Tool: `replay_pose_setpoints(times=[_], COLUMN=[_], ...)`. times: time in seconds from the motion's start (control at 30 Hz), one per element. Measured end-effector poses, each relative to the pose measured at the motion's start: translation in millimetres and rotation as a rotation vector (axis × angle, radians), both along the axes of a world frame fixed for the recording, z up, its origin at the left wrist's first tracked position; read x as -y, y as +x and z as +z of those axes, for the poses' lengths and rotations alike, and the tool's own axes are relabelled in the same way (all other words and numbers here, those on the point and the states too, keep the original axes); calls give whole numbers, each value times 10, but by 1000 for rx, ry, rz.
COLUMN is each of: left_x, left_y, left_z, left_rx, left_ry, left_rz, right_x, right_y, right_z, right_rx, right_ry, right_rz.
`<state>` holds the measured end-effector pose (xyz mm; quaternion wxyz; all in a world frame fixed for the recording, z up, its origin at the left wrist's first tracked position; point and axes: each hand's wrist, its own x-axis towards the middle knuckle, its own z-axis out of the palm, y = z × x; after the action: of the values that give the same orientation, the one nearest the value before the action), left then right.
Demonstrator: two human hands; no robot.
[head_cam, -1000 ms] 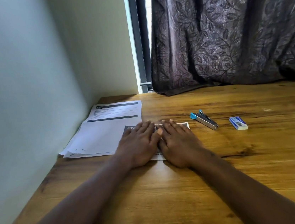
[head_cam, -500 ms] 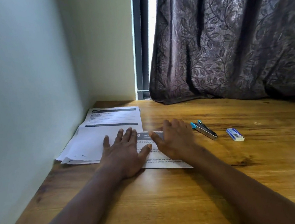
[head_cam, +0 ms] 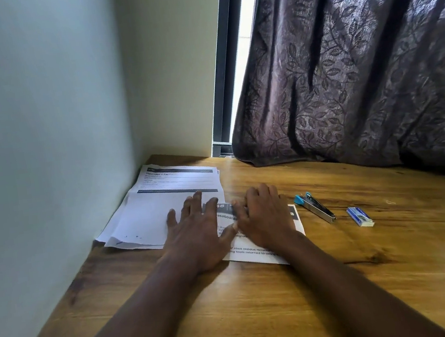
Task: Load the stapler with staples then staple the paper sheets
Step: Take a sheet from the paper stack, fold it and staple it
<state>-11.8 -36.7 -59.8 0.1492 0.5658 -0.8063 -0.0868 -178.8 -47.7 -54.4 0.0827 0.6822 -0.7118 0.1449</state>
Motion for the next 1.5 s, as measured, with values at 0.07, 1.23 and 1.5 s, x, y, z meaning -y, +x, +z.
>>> replay_pose_setpoints(times=[0.07,1.23,1.5], left_x=[-3,583,701], left_y=[18,-1896,-1797], left_z=[5,665,572], left_rx=[-117,472,269], left_ry=[-31,-305,-352], left_rz=[10,-677,-636], right_x=[-32,-947,-927], right_y=[-4,-1342,-1345], right_z=[6,-51,-68], right_rx=[47,182,198], right_ry=[-50,-166,-167], right_rz=[18,84,96])
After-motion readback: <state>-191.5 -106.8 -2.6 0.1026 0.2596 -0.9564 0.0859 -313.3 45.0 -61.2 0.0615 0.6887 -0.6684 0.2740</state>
